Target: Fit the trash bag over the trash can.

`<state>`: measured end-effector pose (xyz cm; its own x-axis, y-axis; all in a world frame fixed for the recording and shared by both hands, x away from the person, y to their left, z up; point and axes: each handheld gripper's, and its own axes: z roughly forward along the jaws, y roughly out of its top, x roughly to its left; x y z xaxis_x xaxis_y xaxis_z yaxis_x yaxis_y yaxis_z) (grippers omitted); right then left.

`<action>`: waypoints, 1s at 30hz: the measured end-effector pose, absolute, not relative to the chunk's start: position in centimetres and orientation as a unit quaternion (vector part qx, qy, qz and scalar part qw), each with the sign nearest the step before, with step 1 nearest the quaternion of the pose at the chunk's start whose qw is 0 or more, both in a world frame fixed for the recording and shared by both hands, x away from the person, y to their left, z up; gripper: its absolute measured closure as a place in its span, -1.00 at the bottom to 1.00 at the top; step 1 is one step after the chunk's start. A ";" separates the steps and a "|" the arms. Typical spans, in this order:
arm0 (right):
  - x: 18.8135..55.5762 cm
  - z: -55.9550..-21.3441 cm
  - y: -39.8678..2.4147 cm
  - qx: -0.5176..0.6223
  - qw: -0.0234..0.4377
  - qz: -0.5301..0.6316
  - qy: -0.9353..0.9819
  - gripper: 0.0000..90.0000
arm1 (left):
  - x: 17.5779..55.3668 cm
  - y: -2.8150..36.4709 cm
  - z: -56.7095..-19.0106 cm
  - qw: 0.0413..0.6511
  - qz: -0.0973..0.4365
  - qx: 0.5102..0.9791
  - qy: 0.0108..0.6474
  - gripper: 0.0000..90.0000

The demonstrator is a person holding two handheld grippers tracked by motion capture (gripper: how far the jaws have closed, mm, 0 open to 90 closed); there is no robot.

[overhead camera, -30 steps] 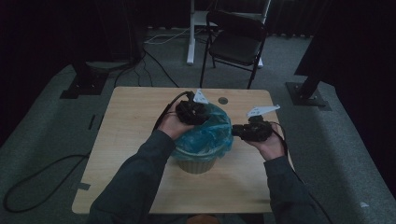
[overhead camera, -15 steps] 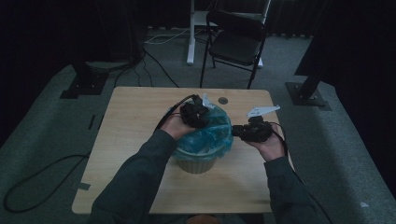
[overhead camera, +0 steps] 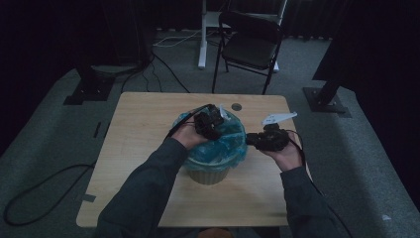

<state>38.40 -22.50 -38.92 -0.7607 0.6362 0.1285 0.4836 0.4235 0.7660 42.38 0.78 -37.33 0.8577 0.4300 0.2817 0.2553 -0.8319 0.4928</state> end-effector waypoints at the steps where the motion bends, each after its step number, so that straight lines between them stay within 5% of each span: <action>1: 38.4 -38.9 -22.5 0.334 0.090 0.421 0.839 0.57 | 42.4 0.8 -37.3 0.224 0.195 0.937 0.182 0.30; 30: 38.3 -38.6 -23.3 0.334 0.097 0.431 0.833 0.52 | 40.7 8.5 -31.5 0.399 0.217 0.854 0.254 0.24</action>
